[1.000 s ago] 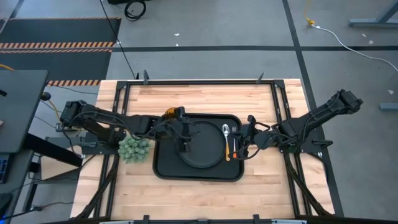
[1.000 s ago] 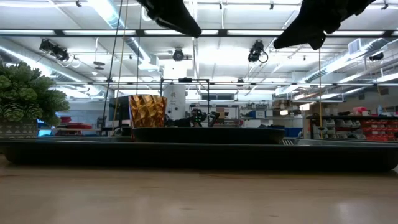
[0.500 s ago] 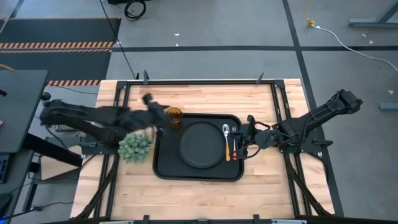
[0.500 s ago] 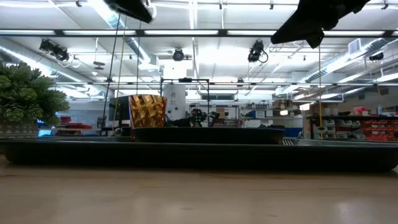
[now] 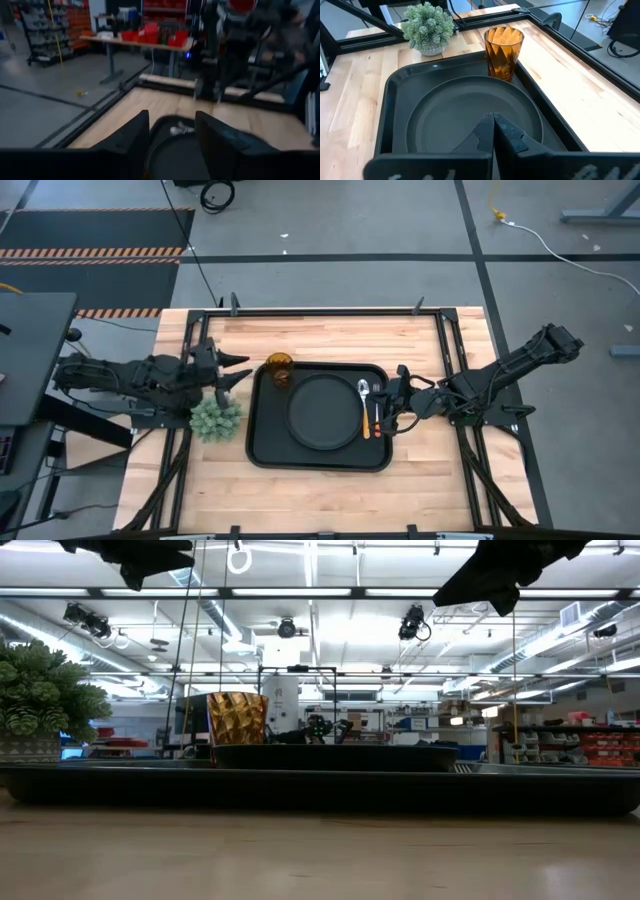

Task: Pick and place plate/cup/fork/spoon on tray
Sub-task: Return to Home Position

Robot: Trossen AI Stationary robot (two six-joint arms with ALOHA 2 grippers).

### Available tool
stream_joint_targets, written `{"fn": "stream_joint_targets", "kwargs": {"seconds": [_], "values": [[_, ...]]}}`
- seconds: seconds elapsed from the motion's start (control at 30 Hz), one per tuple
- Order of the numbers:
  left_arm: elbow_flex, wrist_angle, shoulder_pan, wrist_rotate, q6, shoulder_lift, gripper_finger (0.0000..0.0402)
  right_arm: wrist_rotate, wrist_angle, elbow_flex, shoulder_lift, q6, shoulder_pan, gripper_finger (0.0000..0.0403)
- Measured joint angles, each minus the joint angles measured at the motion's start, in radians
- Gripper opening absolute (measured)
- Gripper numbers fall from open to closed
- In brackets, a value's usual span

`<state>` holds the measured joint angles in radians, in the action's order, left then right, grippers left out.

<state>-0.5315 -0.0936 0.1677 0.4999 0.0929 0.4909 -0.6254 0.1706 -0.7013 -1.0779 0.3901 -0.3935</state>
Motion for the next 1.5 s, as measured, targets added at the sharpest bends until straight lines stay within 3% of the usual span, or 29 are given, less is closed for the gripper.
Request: {"fn": "stream_joint_targets", "kwargs": {"seconds": [0.33,0.63,0.9,1.17,1.5], "values": [[0.004,0.240,0.000,-0.100,-0.082,-0.029,0.0167,-0.001,-0.021,0.000,-0.001,0.021,0.000,0.0010],[0.004,0.183,-0.002,0.046,-0.096,-0.026,0.0167,-0.001,-0.168,0.000,-0.003,0.394,0.000,0.0010],[0.004,0.198,-0.002,0.020,-0.085,-0.026,0.0167,-0.001,-0.384,0.000,-0.003,0.425,0.000,0.0009],[0.004,0.255,-0.002,0.019,-0.075,-0.026,0.0167,0.030,-0.387,0.000,0.017,0.189,0.003,0.0010],[0.004,0.128,0.027,-0.080,0.032,-0.026,0.0167,-0.124,-0.335,0.000,0.225,-0.153,-0.056,0.0009]]}}
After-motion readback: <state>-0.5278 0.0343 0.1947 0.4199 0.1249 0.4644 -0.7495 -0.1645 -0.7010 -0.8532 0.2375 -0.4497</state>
